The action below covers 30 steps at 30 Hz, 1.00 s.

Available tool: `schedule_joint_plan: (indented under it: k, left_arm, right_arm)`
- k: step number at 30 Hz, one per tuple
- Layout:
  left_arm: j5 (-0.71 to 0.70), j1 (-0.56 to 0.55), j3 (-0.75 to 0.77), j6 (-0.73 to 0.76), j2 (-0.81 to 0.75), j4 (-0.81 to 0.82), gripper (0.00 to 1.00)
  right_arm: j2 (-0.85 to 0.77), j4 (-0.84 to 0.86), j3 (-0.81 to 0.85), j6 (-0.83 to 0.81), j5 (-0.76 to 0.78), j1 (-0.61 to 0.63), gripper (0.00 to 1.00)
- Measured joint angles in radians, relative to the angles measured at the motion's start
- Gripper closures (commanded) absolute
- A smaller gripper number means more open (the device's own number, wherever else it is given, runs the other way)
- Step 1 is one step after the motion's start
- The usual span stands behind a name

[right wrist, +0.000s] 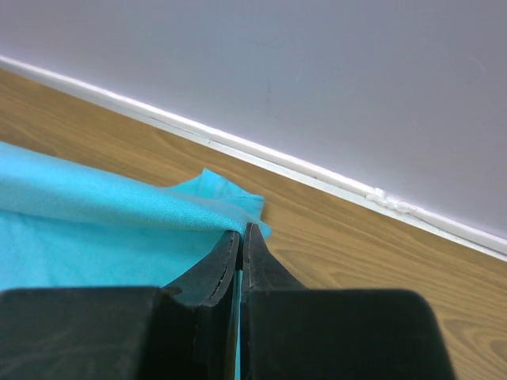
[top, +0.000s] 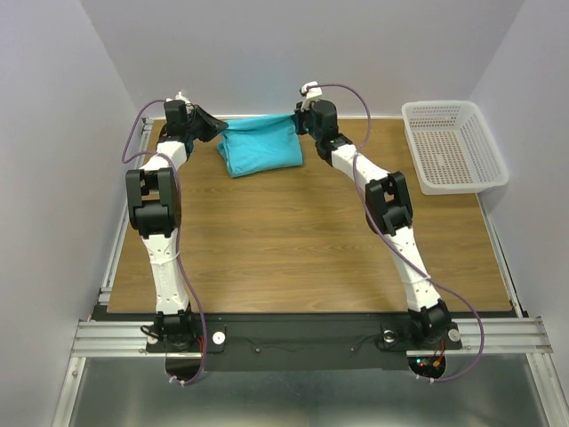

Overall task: Fold and stack the t-shirts
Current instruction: Fold the tshirt

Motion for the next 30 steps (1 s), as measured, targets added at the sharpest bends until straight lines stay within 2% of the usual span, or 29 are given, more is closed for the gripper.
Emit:
schedule_joint_plan:
  k: [9, 12, 30]
  left_arm:
    - [-0.023, 0.000, 0.002, -0.015, 0.008, 0.061, 1.00]
    - [-0.042, 0.000, -0.045, -0.017, 0.003, 0.111, 1.00]
    - [-0.107, 0.018, -0.122, -0.031, 0.000, 0.150, 1.00]
  right_arm:
    - [0.055, 0.029, 0.023, 0.014, -0.008, 0.001, 1.00]
    - [0.071, 0.043, 0.024, 0.017, -0.018, 0.002, 0.99]
    - [0.127, 0.094, 0.088, 0.016, -0.018, 0.021, 0.94]
